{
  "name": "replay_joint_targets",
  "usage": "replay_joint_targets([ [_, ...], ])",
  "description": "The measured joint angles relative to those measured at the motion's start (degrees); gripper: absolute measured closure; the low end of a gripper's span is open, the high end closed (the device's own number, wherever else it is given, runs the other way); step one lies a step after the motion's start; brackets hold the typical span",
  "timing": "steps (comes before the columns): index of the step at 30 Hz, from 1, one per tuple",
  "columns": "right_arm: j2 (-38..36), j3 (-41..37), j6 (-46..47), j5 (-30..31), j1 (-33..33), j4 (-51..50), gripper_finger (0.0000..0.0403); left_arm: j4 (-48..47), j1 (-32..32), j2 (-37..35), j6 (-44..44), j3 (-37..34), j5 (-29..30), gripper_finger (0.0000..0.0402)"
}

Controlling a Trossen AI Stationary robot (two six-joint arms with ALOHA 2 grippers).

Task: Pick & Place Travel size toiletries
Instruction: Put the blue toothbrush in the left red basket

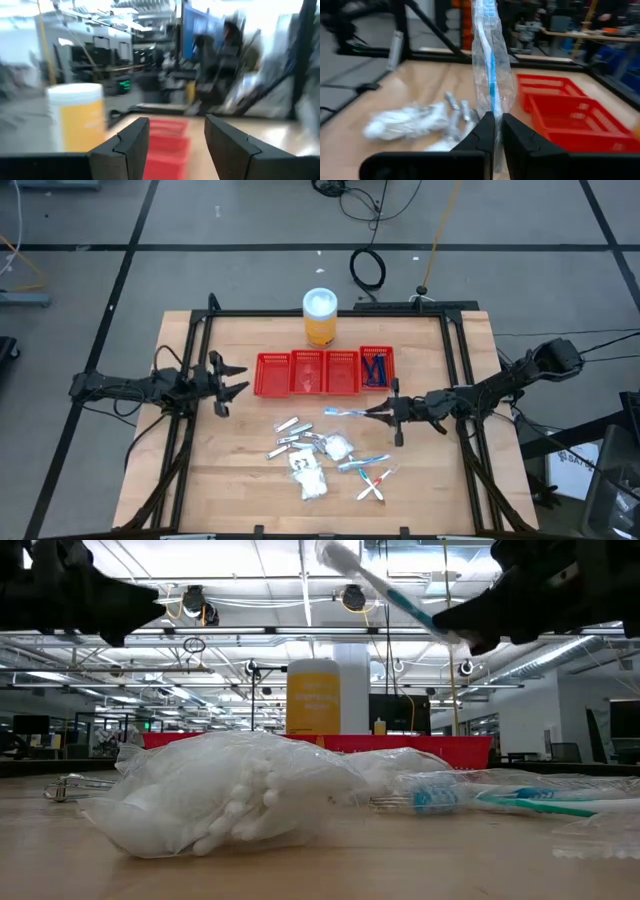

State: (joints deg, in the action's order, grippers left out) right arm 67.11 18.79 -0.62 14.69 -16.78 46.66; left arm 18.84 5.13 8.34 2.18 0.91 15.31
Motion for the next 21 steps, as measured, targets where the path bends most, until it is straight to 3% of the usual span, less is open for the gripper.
replay_joint_targets([
  [13,0.00,0.00,1.15,-1.42,0.00,0.51,0.0390,2.63,0.00,2.01,-13.66,0.02,-2.00,0.0215],
  [17,0.00,0.00,1.02,-1.43,0.00,0.48,0.0390,4.60,0.04,6.16,-19.76,0.00,-2.31,0.0215],
  [21,0.00,0.00,1.02,-1.39,0.00,0.48,0.0390,14.21,1.12,14.59,-20.74,0.00,-4.84,0.0215],
])
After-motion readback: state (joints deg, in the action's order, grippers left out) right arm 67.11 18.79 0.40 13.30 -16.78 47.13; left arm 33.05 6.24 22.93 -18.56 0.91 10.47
